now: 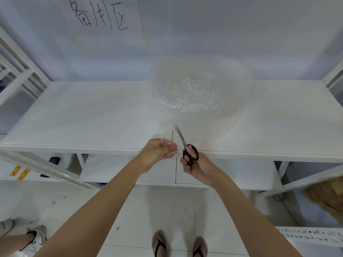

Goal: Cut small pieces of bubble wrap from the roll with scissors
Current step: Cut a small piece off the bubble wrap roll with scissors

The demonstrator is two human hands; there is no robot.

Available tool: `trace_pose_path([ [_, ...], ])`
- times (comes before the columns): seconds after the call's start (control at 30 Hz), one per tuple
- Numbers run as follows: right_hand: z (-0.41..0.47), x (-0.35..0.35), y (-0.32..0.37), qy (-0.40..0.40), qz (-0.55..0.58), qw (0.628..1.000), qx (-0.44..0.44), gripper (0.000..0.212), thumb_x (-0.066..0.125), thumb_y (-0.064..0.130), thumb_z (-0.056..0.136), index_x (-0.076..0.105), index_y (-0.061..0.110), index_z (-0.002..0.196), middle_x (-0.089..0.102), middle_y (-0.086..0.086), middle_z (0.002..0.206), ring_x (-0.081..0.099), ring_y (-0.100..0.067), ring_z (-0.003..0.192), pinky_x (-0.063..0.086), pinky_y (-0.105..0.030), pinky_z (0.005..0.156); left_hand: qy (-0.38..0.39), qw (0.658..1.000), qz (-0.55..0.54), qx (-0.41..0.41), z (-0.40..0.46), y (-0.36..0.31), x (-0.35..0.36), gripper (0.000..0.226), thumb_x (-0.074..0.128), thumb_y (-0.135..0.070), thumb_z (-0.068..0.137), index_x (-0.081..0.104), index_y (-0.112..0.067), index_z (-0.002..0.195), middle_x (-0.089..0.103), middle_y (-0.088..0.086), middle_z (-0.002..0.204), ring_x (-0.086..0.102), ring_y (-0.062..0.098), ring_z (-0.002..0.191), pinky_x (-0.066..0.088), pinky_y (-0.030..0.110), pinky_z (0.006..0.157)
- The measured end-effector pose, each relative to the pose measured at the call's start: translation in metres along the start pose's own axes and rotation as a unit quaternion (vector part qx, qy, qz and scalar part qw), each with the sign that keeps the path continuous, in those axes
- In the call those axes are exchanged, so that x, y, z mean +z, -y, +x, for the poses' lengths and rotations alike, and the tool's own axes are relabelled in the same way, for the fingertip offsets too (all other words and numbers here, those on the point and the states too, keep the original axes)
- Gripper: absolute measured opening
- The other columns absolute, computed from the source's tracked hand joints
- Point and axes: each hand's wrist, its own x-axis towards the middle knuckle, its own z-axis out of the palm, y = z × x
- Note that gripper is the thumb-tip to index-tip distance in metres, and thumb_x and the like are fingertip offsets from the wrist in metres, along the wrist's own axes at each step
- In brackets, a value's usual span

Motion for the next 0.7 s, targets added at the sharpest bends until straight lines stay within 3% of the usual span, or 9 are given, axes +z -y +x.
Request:
trace_pose_path([
  [0.23, -0.0012, -0.0004, -0.0036, 0.004, 0.007, 1.000, -0.020, 0.035, 0.064, 0.039, 0.082, 0.047, 0.012, 0.069, 0.046, -0.001, 0.065, 0.037, -0.014, 0.058, 0.036, -0.023, 0.057, 0.004, 1.000, 0.001, 0.002, -0.0010, 0.0002, 0.0001, 0.008, 0.072, -0.010, 0.086, 0.070, -0.007, 0.093, 0.071, 0.001, 0.084, 0.070, 0.012, 0.081, 0.057, 0.021, 0.075],
  [0.43, -0.0030, 0.0021, -0.0019, 0.007, 0.006, 1.000, -0.025, 0.043, 0.074, 0.046, 0.069, 0.047, 0.011, 0.072, 0.045, -0.003, 0.068, 0.040, -0.013, 0.056, 0.035, -0.023, 0.058, 0.018, 1.000, 0.006, 0.001, -0.0022, 0.0007, 0.0011, 0.010, 0.071, -0.011, 0.087, 0.070, -0.006, 0.095, 0.072, 0.001, 0.082, 0.070, 0.014, 0.082, 0.056, 0.022, 0.076],
  [0.7, -0.0064, 0.0041, -0.0017, -0.013, -0.020, 0.999, -0.048, 0.035, 0.061, 0.036, 0.086, 0.044, 0.013, 0.066, 0.044, -0.002, 0.065, 0.035, -0.014, 0.056, 0.033, -0.024, 0.057, 0.031, 0.999, 0.010, -0.001, -0.0066, -0.0005, 0.0036, 0.008, 0.071, -0.010, 0.086, 0.070, -0.006, 0.093, 0.069, 0.005, 0.086, 0.066, 0.018, 0.086, 0.056, 0.021, 0.075],
])
